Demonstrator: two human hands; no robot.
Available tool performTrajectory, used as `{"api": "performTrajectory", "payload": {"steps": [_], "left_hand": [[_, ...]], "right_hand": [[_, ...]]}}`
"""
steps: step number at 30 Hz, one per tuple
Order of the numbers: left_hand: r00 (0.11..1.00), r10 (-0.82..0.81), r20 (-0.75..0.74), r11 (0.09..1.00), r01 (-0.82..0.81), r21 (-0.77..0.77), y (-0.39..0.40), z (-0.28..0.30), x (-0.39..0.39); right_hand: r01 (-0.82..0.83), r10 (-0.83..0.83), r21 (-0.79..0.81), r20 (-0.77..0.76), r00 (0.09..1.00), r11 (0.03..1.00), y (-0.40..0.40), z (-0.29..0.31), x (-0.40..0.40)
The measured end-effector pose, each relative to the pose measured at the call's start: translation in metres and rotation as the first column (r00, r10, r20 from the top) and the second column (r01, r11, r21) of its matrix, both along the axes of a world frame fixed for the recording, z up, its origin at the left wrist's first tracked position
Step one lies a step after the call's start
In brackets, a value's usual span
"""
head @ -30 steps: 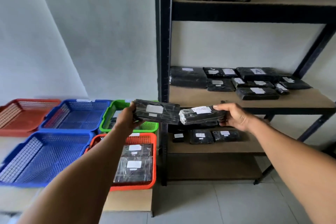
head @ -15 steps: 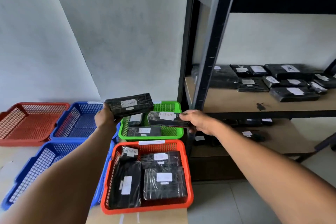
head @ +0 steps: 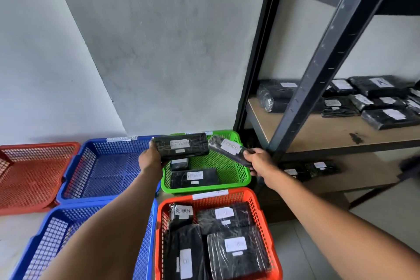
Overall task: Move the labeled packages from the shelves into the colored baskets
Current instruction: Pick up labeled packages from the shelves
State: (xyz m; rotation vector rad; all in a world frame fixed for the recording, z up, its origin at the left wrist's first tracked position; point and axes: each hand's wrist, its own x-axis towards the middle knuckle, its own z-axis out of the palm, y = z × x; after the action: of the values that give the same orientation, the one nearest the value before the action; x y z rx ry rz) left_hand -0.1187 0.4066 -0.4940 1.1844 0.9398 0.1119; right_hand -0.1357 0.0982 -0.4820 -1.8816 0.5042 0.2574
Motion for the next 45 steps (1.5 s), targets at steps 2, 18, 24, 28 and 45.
{"api": "performTrajectory", "payload": {"steps": [2, 18, 24, 28, 45], "left_hand": [[0.997, -0.005, -0.072, 0.998, 0.009, 0.068, -0.007, -0.009, 0.008], [0.863, -0.368, -0.348, 0.771, 0.492, 0.404, -0.069, -0.067, 0.055], [0.748, -0.4, -0.53, 0.555, 0.658, 0.51, -0.085, -0.087, 0.068], [0.751, -0.365, -0.55, 0.472, 0.659, 0.586, -0.095, -0.095, 0.068], [0.144, -0.639, -0.755, -0.504, 0.664, 0.552, -0.085, -0.112, 0.082]], "right_hand": [[0.096, -0.098, 0.028, 0.048, 0.994, 0.995, 0.003, -0.007, 0.005], [0.239, -0.241, 0.033, 0.087, 0.967, 0.971, 0.015, -0.052, 0.026], [0.212, -0.213, 0.017, 0.072, 0.974, 0.977, 0.018, -0.058, 0.039], [0.208, -0.21, 0.028, 0.07, 0.975, 0.978, 0.021, -0.062, 0.049], [0.186, -0.183, -0.044, 0.063, 0.981, 0.982, 0.029, -0.07, 0.078]]}}
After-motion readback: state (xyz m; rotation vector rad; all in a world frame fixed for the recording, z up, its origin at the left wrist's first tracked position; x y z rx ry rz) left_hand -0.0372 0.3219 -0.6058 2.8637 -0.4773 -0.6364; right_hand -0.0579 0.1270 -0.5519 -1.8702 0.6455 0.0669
